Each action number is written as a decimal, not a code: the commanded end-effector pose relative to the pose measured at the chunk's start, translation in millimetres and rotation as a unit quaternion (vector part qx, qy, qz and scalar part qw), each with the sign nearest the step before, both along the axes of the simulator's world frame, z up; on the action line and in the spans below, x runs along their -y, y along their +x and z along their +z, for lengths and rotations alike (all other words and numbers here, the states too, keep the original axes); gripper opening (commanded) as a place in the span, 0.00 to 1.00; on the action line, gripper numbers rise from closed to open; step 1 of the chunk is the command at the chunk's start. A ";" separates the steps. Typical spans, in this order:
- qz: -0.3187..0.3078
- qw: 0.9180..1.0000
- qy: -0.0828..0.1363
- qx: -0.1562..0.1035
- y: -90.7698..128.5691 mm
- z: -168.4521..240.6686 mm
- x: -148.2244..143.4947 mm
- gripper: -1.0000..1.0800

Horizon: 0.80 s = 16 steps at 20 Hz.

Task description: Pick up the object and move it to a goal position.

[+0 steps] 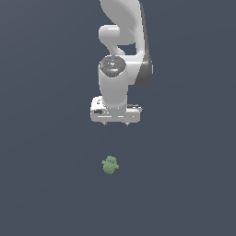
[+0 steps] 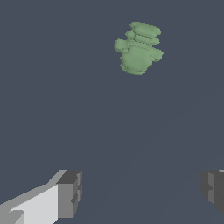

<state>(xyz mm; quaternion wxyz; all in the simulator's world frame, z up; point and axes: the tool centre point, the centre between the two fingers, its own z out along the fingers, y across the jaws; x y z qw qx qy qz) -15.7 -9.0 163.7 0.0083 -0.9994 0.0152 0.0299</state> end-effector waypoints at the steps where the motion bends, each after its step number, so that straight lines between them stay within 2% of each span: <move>1: 0.000 1.000 0.000 0.000 0.0 0.0 0.0 0.96; 4: 0.003 1.000 0.002 0.000 0.7 1.2 -6.9 0.96; 10: 0.025 1.000 0.012 0.002 0.9 7.7 -40.2 0.96; 16: 0.021 1.000 0.012 0.002 2.1 7.2 -38.9 0.96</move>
